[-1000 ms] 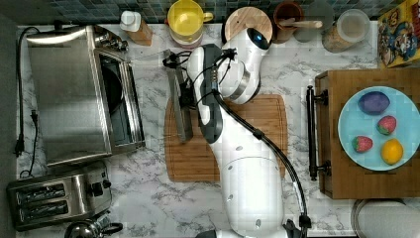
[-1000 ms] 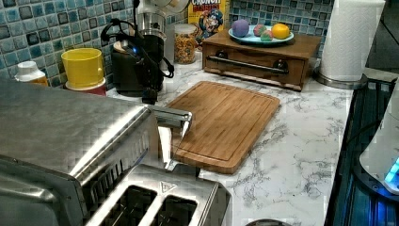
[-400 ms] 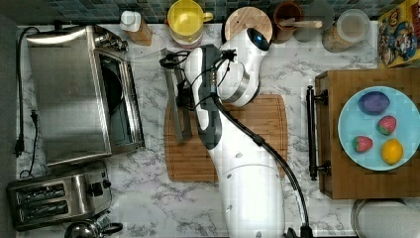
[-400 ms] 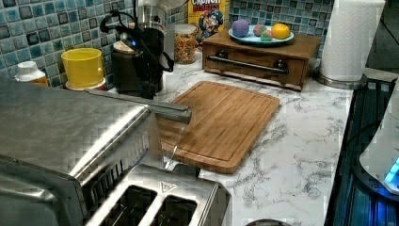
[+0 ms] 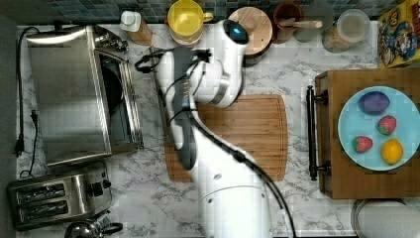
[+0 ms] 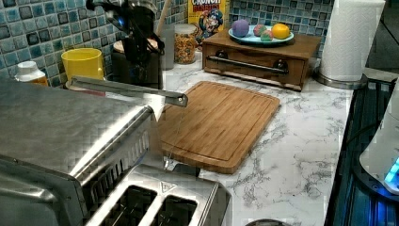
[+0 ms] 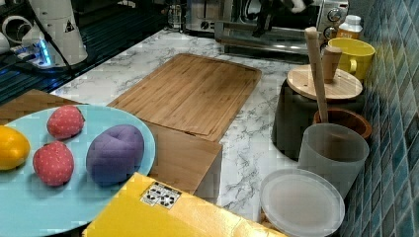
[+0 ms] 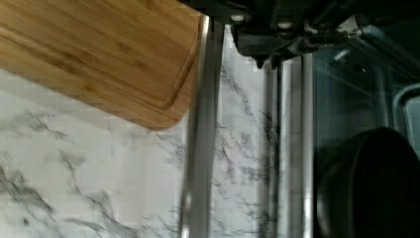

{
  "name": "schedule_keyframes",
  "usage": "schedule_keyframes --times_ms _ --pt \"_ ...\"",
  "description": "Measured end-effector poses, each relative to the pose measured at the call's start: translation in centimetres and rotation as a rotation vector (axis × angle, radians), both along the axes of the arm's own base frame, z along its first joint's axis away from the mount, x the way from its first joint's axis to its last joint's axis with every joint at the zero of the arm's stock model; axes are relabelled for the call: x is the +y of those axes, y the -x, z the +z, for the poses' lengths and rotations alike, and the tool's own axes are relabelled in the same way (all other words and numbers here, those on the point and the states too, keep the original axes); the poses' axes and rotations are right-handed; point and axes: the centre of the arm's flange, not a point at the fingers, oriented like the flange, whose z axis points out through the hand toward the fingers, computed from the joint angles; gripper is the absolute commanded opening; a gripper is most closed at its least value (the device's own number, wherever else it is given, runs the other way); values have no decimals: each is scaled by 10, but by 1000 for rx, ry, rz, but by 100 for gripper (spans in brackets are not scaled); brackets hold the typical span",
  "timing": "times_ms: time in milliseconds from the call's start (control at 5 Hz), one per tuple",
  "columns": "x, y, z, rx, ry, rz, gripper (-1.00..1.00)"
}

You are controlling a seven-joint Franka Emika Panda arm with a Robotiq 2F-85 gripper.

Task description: Close the oven.

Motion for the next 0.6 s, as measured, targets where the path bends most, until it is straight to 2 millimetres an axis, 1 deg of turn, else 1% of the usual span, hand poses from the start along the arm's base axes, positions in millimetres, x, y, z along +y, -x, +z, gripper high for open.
schedule_keyframes --times_ms 200,400,600 --pt "45 5 29 -52 170 73 -100" --pt "102 12 55 -115 244 35 -100" --pt "165 23 82 -246 266 50 -100"
